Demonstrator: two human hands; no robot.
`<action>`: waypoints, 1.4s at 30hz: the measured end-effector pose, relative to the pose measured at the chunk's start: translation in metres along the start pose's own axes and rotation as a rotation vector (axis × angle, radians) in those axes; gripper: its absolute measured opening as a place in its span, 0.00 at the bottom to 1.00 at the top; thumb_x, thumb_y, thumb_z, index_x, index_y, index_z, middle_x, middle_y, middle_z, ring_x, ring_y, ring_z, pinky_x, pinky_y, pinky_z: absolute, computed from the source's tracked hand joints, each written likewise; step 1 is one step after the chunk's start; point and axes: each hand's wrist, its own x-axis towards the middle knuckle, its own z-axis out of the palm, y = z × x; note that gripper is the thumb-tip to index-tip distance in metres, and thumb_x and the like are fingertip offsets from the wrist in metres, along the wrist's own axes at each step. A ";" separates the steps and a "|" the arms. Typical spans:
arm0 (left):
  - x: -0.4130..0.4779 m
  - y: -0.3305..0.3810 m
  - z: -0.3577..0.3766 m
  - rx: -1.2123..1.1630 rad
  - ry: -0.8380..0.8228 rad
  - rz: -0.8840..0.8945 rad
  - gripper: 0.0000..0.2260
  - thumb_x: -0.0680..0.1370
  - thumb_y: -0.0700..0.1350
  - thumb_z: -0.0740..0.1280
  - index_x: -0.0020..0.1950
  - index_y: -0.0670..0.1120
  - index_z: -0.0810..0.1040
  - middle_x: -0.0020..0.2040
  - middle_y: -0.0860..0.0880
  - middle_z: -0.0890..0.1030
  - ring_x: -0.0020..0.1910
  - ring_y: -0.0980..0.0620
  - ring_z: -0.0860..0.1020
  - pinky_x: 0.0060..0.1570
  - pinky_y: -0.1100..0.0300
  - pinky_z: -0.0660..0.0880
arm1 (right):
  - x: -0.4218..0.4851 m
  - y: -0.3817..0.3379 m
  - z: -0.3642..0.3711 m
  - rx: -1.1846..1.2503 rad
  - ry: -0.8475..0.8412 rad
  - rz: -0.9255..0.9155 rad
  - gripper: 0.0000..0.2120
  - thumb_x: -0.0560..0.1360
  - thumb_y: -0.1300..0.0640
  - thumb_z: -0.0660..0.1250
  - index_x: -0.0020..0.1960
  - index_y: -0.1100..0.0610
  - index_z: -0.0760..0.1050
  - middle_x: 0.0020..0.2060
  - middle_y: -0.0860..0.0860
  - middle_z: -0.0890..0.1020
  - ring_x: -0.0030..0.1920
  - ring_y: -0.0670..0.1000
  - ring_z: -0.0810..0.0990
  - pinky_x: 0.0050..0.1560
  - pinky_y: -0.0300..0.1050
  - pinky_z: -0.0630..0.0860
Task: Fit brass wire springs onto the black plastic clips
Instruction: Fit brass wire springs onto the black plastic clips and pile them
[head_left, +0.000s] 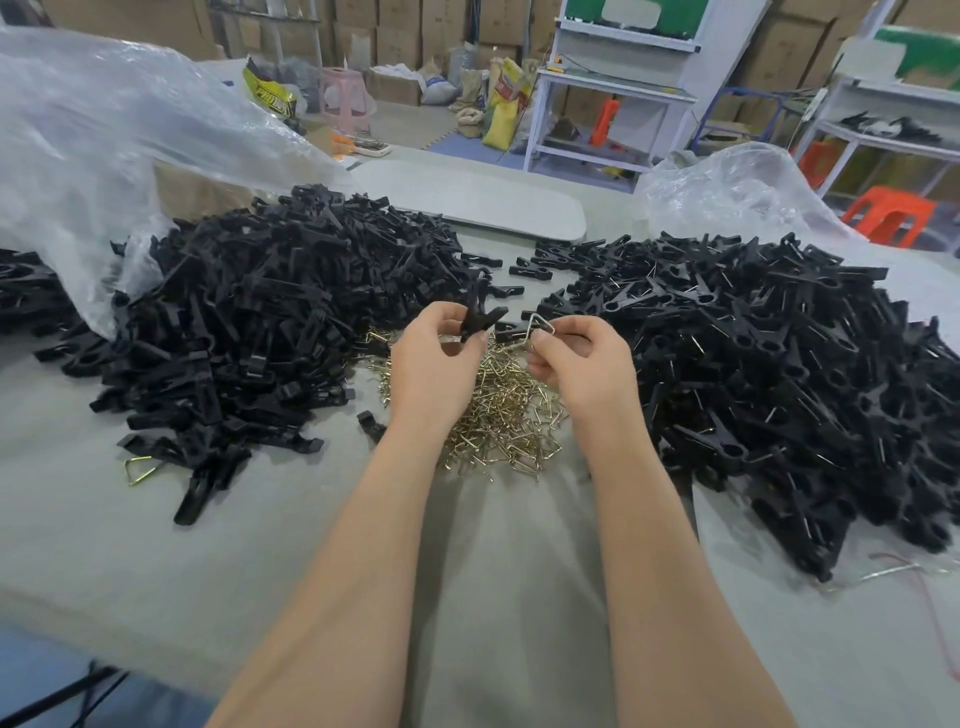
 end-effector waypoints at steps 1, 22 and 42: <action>0.000 0.001 0.000 0.000 -0.004 0.000 0.07 0.76 0.45 0.70 0.50 0.55 0.74 0.44 0.59 0.77 0.42 0.62 0.75 0.37 0.69 0.67 | 0.000 0.001 0.001 0.010 -0.013 0.005 0.06 0.75 0.66 0.67 0.48 0.56 0.74 0.38 0.53 0.81 0.33 0.43 0.81 0.41 0.38 0.80; -0.006 -0.001 0.004 0.330 -0.083 0.227 0.11 0.76 0.41 0.68 0.58 0.49 0.77 0.54 0.52 0.76 0.51 0.52 0.77 0.54 0.54 0.75 | -0.002 -0.006 -0.007 0.048 0.019 -0.075 0.05 0.77 0.65 0.65 0.50 0.58 0.78 0.35 0.51 0.84 0.35 0.45 0.84 0.37 0.34 0.77; -0.007 -0.002 0.005 0.386 -0.107 0.254 0.10 0.77 0.42 0.67 0.57 0.50 0.77 0.52 0.53 0.75 0.48 0.53 0.76 0.46 0.58 0.73 | 0.002 -0.002 -0.010 -0.078 0.079 -0.082 0.06 0.76 0.63 0.67 0.42 0.53 0.77 0.38 0.53 0.84 0.40 0.49 0.85 0.47 0.46 0.81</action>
